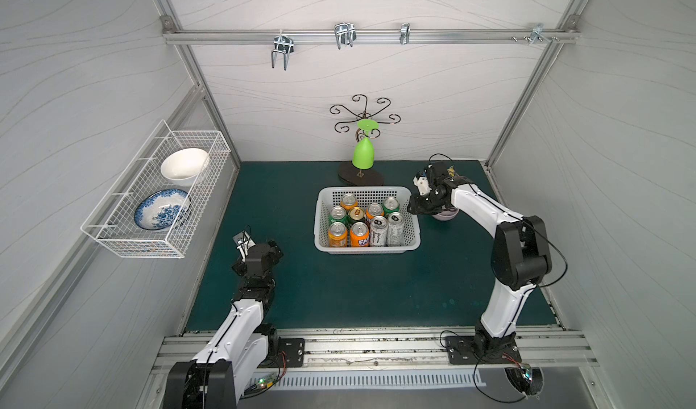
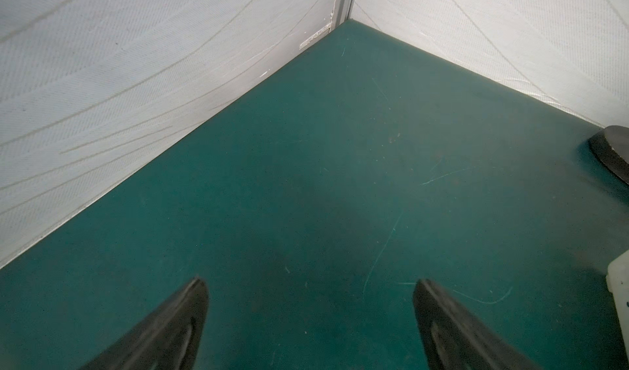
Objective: Take out the drinks from the basket
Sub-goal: Move the basket to the center of the board.
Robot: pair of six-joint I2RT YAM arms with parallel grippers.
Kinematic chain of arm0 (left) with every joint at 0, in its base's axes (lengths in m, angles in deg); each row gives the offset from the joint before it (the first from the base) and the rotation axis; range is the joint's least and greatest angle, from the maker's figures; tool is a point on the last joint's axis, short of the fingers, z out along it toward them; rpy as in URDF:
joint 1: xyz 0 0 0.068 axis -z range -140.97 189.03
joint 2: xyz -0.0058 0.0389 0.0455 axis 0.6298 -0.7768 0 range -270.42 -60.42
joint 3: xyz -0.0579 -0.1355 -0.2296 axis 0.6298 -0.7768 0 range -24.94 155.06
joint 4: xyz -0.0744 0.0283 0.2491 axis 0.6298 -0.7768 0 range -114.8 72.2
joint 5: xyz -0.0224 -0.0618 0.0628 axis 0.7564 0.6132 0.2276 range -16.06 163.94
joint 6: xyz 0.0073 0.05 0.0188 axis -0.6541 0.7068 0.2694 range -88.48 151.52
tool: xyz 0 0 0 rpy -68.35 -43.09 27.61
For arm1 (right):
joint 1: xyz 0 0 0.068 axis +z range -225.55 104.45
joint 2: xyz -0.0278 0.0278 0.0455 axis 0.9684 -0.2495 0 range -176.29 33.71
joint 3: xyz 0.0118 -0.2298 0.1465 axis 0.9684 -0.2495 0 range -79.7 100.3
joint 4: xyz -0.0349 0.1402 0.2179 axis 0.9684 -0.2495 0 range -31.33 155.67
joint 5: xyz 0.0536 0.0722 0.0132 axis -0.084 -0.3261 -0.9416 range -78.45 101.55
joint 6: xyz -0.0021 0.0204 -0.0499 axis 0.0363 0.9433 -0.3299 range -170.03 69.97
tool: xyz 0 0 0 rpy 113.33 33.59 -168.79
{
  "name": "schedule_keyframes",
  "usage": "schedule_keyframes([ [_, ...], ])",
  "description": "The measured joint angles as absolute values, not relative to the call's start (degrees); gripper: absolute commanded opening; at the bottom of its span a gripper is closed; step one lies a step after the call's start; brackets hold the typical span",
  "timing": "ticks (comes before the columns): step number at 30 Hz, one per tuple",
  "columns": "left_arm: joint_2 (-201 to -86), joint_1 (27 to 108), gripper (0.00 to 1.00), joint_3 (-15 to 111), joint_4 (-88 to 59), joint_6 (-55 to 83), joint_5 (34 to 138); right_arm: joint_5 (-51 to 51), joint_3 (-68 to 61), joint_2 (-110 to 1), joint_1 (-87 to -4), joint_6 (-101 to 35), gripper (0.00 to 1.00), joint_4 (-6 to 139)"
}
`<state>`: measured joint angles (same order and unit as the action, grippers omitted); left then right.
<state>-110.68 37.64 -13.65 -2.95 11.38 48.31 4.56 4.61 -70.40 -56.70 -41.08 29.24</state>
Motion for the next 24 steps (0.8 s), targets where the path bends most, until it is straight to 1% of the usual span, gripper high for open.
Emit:
schedule_keyframes([
  [4, -108.8, 37.6, 0.98, -13.6, -2.9, 11.6, 48.8, 5.1, 3.8, -64.7, -56.8, -42.1, 0.73, 29.3],
  [7, -107.1, 37.6, 0.98, -13.2, -3.7, 12.0, 49.7, 5.5, 2.5, -58.3, -56.8, -42.8, 0.85, 29.3],
  [11, -105.4, 37.6, 0.98, -8.9, -8.5, 12.0, 53.0, 5.7, 0.8, -49.2, -56.8, -43.7, 0.98, 29.5],
  [18, -104.0, 37.6, 0.98, 0.8, -16.2, 8.2, 64.0, 8.5, -1.3, -38.7, -54.2, -46.2, 0.99, 28.3],
  [24, -105.5, 37.6, 0.98, 7.9, -26.5, 4.7, 75.4, 13.9, -1.8, -35.0, -48.7, -49.5, 0.99, 24.1],
])
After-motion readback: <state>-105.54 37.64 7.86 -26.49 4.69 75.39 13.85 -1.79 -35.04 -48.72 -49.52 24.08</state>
